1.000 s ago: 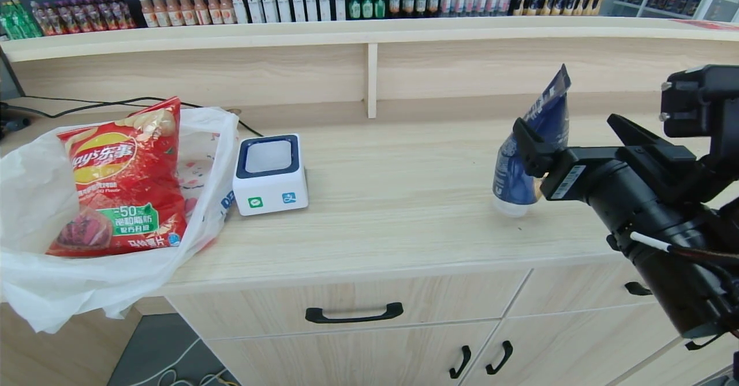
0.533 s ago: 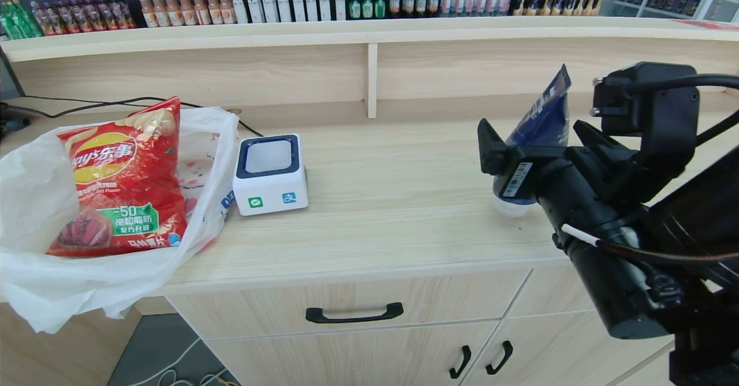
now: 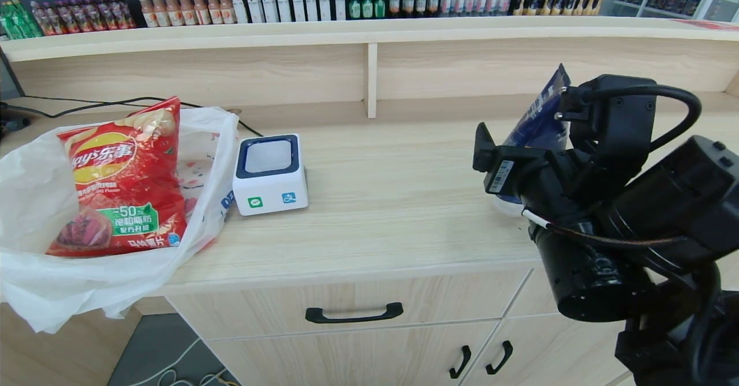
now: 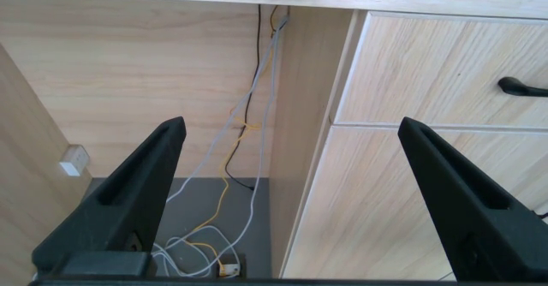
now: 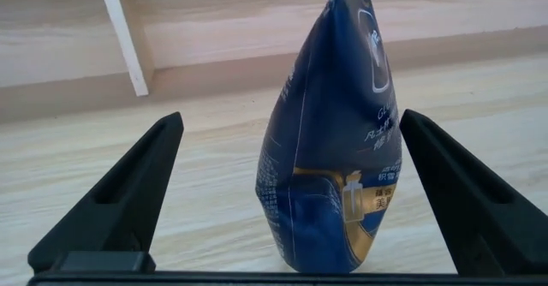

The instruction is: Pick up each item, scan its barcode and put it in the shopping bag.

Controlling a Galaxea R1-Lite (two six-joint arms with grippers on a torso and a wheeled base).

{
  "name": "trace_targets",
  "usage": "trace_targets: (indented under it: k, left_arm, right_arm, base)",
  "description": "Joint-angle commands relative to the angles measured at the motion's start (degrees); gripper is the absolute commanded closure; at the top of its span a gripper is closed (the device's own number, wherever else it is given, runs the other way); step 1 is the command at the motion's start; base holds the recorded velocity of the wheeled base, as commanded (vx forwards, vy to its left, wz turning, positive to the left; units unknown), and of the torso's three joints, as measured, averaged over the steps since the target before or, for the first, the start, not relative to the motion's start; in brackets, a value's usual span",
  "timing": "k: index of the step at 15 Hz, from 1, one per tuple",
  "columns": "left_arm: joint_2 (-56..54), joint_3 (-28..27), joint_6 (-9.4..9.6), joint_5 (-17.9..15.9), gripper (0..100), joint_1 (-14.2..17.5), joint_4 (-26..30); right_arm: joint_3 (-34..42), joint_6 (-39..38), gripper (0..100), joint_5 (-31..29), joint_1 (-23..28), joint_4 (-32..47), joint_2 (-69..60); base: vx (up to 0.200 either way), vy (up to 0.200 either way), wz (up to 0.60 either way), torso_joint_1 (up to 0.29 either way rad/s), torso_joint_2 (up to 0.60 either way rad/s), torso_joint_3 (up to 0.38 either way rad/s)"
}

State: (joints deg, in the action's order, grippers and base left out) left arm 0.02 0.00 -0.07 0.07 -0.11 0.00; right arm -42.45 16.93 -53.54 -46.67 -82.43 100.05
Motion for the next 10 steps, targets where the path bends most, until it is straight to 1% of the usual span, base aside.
trace_targets:
  k: [1,4,6,8,10]
  left_arm:
    - [0.0,0.0,-0.01,0.0,0,0.0,0.0]
    - [0.0,0.0,-0.01,0.0,0,0.0,0.0]
    - [0.0,0.0,-0.01,0.0,0,0.0,0.0]
    - [0.0,0.0,-0.01,0.0,0,0.0,0.0]
    - [0.0,0.0,-0.01,0.0,0,0.1,0.0]
  right_arm:
    - [-0.7,0.0,0,-0.1,0.4,-0.2,1.0]
    - [-0.6,0.0,0,0.1,2.7,-0.4,1.1]
    - [-0.2,0.7,0,0.1,5.9,-0.5,1.1]
    - [-0.3,1.2,0,0.5,7.5,-1.5,1.9]
    - [-0.2,1.2,0,0.5,7.5,-2.3,3.3]
  base:
    - [0.0,0.0,0.0,0.0,0.0,0.0]
    - [0.0,0.0,0.0,0.0,0.0,0.0]
    - [0.0,0.0,0.0,0.0,0.0,0.0]
    - [0.0,0.0,0.0,0.0,0.0,0.0]
    - [0.0,0.0,0.0,0.0,0.0,0.0]
